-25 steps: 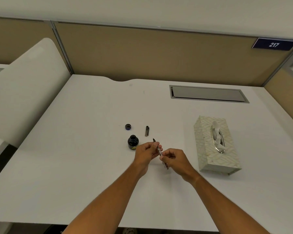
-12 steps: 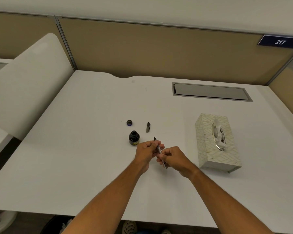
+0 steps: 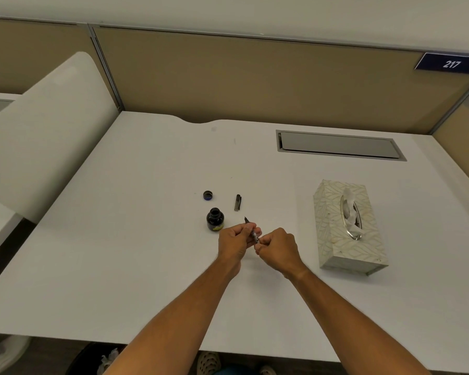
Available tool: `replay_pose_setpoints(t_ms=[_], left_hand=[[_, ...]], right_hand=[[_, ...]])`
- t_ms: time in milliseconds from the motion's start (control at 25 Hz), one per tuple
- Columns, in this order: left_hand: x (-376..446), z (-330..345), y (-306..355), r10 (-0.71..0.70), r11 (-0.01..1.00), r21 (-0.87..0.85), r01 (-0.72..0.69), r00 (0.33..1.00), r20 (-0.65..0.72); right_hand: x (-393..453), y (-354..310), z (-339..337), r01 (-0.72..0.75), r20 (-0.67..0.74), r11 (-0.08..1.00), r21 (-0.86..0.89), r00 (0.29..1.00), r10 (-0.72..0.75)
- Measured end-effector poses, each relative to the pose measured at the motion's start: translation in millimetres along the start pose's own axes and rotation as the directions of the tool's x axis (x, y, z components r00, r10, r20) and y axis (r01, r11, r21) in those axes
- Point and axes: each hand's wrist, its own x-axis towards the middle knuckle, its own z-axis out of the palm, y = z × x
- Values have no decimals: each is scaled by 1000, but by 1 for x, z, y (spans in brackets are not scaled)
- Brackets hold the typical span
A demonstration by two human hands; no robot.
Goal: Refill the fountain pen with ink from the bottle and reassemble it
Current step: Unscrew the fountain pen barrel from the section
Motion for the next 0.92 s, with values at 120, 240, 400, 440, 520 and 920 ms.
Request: replay_pose_setpoints(t_ms=[120, 240, 400, 440, 520, 920], left_hand=[[1, -1, -2, -13, 1000, 1, 13, 1000, -23], [2, -5, -2, -33, 998, -46, 33, 999, 3], [5, -8, 4, -29, 996, -88, 29, 1000, -2], [4, -8, 4, -35, 994, -105, 34, 999, -3], [3, -9, 4, -44, 990, -131, 43, 999, -1], [3, -13, 8, -102, 974, -204, 99, 995, -6]], right_hand=[[-1, -2, -2, 6, -7, 998, -66, 1000, -7], [1, -2, -4, -15, 42, 1000, 14, 999, 15], [2, -2, -13, -91, 179, 967, 236, 983, 48], [2, 0, -14, -108, 217, 955, 275, 975, 48], [1, 2, -14, -117, 218, 939, 323, 975, 47], [1, -2, -18, -124, 250, 925, 359, 968, 33]])
